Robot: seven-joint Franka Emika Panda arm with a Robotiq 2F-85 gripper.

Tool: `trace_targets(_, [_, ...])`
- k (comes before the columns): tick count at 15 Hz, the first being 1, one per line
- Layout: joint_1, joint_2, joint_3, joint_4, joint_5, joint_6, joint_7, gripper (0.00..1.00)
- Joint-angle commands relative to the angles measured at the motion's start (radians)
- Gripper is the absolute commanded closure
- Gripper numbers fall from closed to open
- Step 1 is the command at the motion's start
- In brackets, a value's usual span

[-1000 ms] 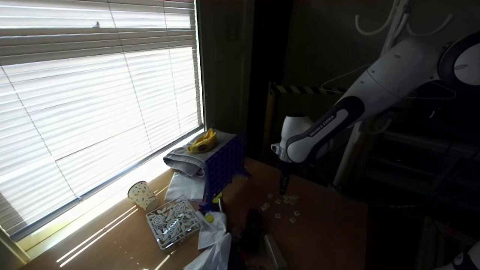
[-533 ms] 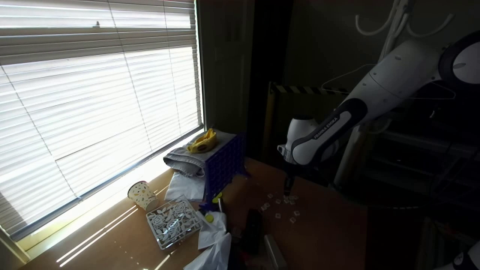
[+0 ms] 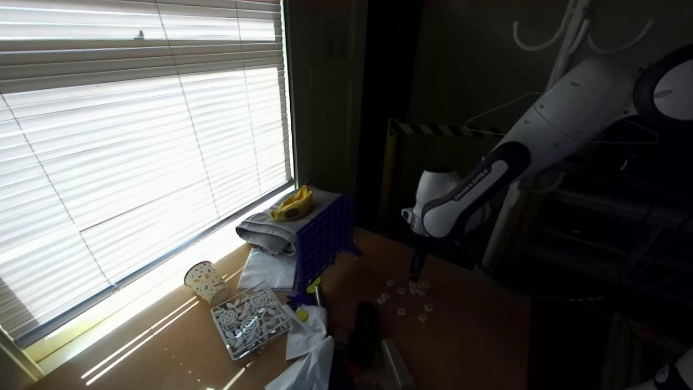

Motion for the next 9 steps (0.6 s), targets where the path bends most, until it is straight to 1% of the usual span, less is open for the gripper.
trace_targets(1, [-0.022,0.007,0.028,-0.002,0.028,0.019,-0.016,1.0])
trace_targets(9, [-0.034,0.043,0.042,0.031,0.024,0.009,-0.027,1.0])
